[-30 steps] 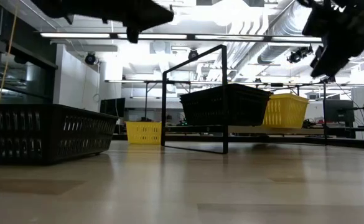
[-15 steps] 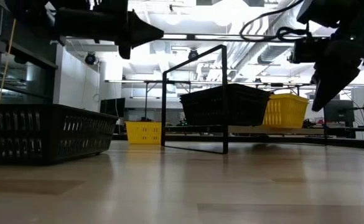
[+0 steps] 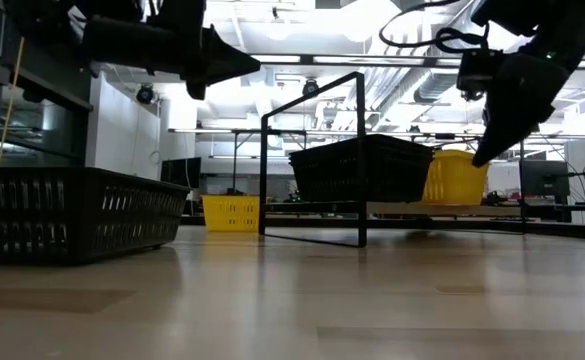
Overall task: Stack baskets on shelf by color
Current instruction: Stack the yellow bin on top of the yellow bin on the shelf
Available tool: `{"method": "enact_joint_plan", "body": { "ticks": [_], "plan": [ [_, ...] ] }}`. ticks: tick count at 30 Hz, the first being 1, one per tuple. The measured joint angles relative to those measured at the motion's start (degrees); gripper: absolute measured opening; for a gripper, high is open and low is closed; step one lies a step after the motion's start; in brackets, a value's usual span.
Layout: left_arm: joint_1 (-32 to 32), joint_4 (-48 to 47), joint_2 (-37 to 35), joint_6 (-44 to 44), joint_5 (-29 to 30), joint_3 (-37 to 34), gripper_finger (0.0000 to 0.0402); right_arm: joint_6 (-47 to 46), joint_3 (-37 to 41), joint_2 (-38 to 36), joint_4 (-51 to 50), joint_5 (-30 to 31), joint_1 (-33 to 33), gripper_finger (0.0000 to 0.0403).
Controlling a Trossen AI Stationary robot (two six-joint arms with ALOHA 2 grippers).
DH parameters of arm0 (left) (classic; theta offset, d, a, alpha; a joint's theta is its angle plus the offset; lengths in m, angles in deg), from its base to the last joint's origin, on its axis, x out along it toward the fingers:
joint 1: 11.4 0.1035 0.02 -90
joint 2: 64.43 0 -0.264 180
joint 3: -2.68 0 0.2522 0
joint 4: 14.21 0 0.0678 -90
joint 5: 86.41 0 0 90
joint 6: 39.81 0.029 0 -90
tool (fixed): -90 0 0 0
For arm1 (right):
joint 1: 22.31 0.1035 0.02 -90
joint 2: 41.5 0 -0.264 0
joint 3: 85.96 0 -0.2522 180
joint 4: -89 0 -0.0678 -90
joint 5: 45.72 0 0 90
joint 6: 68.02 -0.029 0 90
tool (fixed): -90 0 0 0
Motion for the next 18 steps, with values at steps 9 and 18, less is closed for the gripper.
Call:
{"method": "enact_joint_plan", "body": {
  "ticks": [9,18],
  "plan": [
    [1.2,-0.9,0.0,0.0,-0.2,0.0,0.0001,-0.2,0.0,0.0,2.2,4.4,0.0,0.0],
    [3.7,-1.3,0.0,0.0,-0.2,0.0,0.0,0.0,0.0,0.0,2.8,7.0,-0.1,0.0]
  ]
}}
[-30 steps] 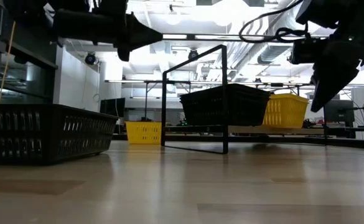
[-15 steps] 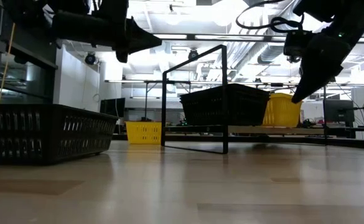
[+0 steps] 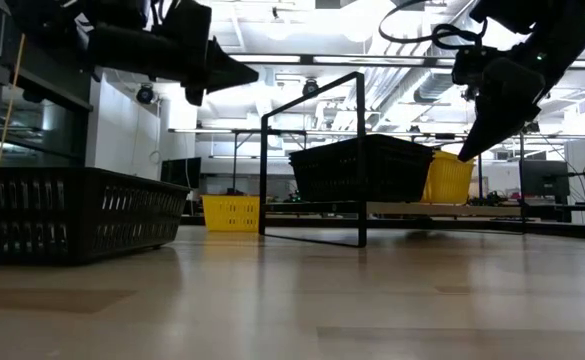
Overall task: Stack baskets on shelf by color
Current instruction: Stack the yellow bin on top of the yellow bin on the shelf
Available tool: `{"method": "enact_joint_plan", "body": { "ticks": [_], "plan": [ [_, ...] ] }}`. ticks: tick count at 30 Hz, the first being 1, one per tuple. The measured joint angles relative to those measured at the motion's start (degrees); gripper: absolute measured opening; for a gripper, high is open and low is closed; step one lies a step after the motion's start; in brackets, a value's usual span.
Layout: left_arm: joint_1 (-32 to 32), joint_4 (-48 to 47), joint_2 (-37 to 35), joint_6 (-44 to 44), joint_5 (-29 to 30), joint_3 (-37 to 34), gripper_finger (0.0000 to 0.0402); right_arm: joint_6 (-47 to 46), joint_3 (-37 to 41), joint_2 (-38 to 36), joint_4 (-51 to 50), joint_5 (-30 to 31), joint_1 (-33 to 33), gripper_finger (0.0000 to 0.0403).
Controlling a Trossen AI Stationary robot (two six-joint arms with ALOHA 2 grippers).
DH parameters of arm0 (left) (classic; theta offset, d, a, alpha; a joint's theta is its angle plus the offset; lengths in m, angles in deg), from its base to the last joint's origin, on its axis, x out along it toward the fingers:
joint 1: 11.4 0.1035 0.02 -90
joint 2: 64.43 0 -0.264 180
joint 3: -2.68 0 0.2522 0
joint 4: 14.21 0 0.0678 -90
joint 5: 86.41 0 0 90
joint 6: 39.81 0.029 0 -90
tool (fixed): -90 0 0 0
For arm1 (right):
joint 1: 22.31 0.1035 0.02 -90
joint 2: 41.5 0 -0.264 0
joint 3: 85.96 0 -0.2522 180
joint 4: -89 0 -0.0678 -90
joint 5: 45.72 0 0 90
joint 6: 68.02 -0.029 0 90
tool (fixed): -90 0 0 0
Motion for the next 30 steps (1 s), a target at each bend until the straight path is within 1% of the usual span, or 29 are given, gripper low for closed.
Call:
{"method": "enact_joint_plan", "body": {
  "ticks": [6,14,17,20,22,24,28,30],
  "plan": [
    [0.9,-1.3,0.0,0.0,0.2,0.0,0.0,-0.9,0.0,0.0,0.2,-0.9,-0.5,0.0],
    [0.9,-1.3,0.0,-0.5,0.2,0.0,0.0,-0.5,0.0,0.0,1.1,-8.4,-1.1,0.0],
    [0.9,-1.3,0.0,-0.6,2.4,0.0,0.0001,-0.4,-0.6,-0.3,-0.3,-10.7,-1.0,0.0],
    [1.5,-2.6,0.0,-1.6,5.7,0.6,0.0004,1.2,-2.8,-0.8,-2.2,-10.3,-1.0,0.0],
    [3.2,-7.4,0.0,-1.9,6.7,3.0,0.0014,2.5,-4.4,-1.0,-3.6,-8.9,-1.0,0.0],
    [5.6,-15.7,0.0,-2.9,6.6,6.9,0.0031,3.4,-6.3,-1.4,-4.1,-7.7,-1.0,0.0],
    [11.4,-33.1,2.4,-3.0,5.7,14.5,0.0081,6.0,-8.7,-1.7,-4.4,-7.3,-1.0,0.0],
    [14.3,-38.0,3.9,-3.1,5.7,17.1,0.0109,6.3,-9.4,-1.7,-4.3,-6.4,-1.0,0.0]
  ]
}}
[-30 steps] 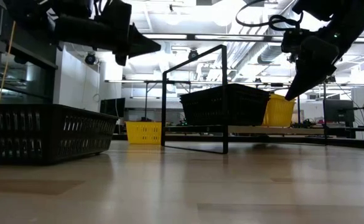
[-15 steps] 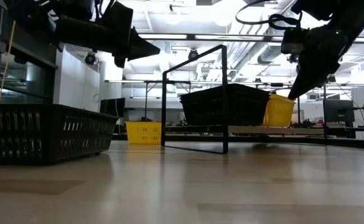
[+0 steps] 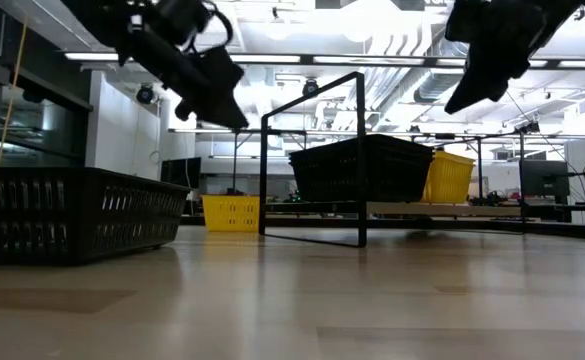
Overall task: Stack baskets on shelf by color
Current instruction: Stack the yellow bin on top of the yellow bin on the shelf
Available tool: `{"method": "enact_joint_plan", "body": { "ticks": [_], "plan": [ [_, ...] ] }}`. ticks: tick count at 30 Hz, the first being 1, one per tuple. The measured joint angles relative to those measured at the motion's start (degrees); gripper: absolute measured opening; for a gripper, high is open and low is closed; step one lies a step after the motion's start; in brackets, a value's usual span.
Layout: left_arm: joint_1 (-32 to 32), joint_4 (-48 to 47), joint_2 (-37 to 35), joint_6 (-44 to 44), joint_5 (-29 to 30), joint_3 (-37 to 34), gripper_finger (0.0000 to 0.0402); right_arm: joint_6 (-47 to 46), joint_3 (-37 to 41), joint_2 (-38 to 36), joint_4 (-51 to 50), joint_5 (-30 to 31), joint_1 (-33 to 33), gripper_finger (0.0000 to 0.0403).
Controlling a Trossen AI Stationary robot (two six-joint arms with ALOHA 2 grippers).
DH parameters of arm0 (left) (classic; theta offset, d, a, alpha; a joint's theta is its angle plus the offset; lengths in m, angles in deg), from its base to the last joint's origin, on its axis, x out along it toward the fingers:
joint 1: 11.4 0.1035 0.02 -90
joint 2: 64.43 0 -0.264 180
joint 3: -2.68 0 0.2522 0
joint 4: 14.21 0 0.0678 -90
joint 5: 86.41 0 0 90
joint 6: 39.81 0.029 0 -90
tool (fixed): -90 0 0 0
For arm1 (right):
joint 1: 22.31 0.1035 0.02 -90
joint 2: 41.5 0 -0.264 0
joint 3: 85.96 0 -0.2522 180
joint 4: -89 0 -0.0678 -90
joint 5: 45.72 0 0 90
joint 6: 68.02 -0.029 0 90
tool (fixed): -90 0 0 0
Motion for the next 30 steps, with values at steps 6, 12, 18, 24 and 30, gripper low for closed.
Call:
{"method": "enact_joint_plan", "body": {
  "ticks": [6,12,18,24,30],
  "plan": [
    [6.8,-3.5,6.8,-0.2,-3.3,3.4,0.0188,0.9,0.0,0.0,-0.2,1.2,0.0,0.0],
    [9.6,-7.7,16.3,0.5,-4.5,10.4,0.0234,0.9,0.0,0.0,-0.2,1.1,0.0,0.0],
    [10.5,-12.9,24.8,2.1,-0.9,18.9,0.0243,0.9,0.0,0.0,-0.1,1.1,0.0,0.0],
    [10.9,-16.9,29.4,4.5,2.0,22.6,0.0242,0.9,0.1,0.0,-0.1,1.1,0.0,0.0],
    [11.1,-18.6,31.9,5.6,4.6,23.1,0.0242,0.9,0.1,0.0,0.6,1.1,0.0,0.0]
  ]
}}
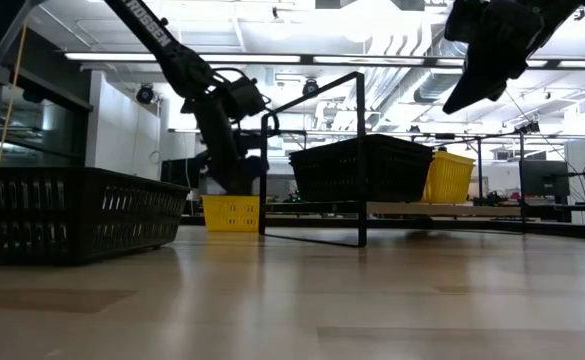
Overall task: Stack baskets on shelf by color
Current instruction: Stack the yellow bin on top of the yellow bin on the shelf
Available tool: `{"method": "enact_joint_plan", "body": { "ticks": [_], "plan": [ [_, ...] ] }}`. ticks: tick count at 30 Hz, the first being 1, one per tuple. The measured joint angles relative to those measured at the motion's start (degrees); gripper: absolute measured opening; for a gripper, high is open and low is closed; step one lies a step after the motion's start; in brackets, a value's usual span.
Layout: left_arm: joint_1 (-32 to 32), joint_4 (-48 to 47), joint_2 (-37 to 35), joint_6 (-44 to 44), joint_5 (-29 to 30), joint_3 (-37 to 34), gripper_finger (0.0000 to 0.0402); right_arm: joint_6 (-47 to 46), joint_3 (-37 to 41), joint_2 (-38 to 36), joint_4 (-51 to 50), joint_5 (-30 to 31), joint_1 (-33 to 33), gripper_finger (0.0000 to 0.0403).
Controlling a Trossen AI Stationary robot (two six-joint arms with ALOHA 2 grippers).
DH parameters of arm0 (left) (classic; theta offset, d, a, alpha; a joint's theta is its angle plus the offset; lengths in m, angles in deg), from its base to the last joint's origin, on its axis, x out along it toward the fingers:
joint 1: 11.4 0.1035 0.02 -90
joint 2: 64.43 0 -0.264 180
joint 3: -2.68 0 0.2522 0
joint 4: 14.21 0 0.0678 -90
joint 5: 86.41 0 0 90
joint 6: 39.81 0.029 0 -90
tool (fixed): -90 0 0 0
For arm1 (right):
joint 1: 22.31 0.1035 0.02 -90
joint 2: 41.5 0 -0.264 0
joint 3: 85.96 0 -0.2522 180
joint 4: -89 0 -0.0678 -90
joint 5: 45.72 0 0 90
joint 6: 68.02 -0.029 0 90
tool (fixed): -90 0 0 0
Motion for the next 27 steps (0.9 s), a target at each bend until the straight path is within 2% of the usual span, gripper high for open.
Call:
{"method": "enact_joint_plan", "body": {
  "ticks": [7,19,23,27],
  "plan": [
    [0.8,0.7,0.6,0.0,3.3,0.0,0.0241,0.2,0.0,0.0,0.3,0.0,0.0,0.0],
    [2.9,-0.9,0.6,0.5,-0.4,0.0,0.0234,0.4,0.0,0.0,0.5,0.0,0.0,0.0],
    [2.9,-3.1,0.6,0.5,-0.5,0.0,0.02,0.4,0.0,0.0,0.5,0.0,0.0,0.0],
    [2.9,-4.7,0.6,0.5,-0.1,0.0,0.0135,1.0,0.0,0.0,0.5,0.0,0.0,0.0]
  ]
}}
